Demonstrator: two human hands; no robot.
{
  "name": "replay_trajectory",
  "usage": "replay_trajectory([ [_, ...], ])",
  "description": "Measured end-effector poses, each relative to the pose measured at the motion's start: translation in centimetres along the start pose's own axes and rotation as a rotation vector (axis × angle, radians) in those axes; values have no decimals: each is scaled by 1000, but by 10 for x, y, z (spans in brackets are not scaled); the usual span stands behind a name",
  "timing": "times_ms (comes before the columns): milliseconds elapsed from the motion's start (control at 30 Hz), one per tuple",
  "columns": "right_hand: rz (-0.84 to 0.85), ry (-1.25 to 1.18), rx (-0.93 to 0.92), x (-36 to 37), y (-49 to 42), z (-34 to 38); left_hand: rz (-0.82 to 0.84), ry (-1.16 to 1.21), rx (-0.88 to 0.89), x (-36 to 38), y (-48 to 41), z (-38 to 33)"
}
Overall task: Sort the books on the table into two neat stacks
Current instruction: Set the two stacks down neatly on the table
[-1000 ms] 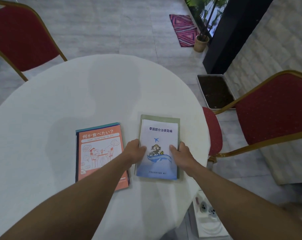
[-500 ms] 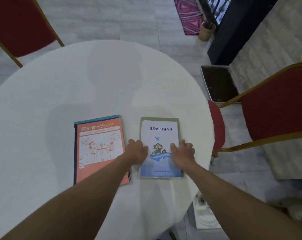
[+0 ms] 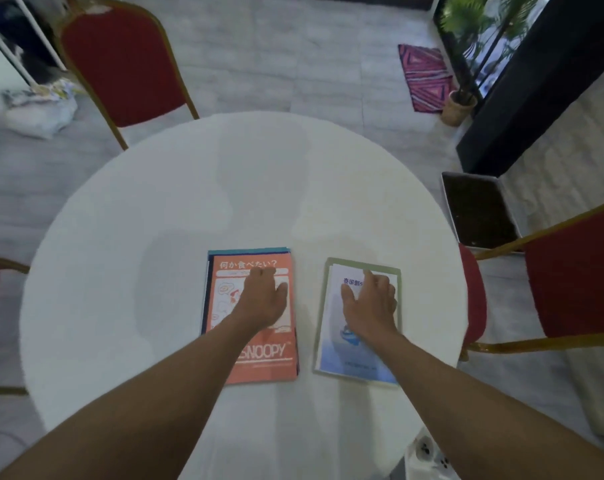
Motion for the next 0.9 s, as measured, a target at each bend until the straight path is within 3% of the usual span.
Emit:
replay_trajectory([
  [233,224,-22,-143,49,21,63,-72,-166,-301,-29,16,75],
  [333,299,70,-111,73,27,72,-20,-169,-434,-23,25,101],
  [467,315,135,-3,93,31,75,3,-101,-464,-13,29,116],
  [533,306,124,67,96,30,76,-38,4,-505,-13,27,122],
  [733,414,-71,274,97,20,81,-112,690,-615,-18,23,132],
  [900,431,-174,322,95,19,86,-97,803,-567,-24,13,122],
])
Point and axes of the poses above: each hand's wrist, its own y-axis away from the middle knuckle, its own x-axis out of the palm, z = x × y, the point moved 3 cm from there along -y, towards the middle knuckle, and after that the axes turned 6 degrees about x, right-handed, at the moved point
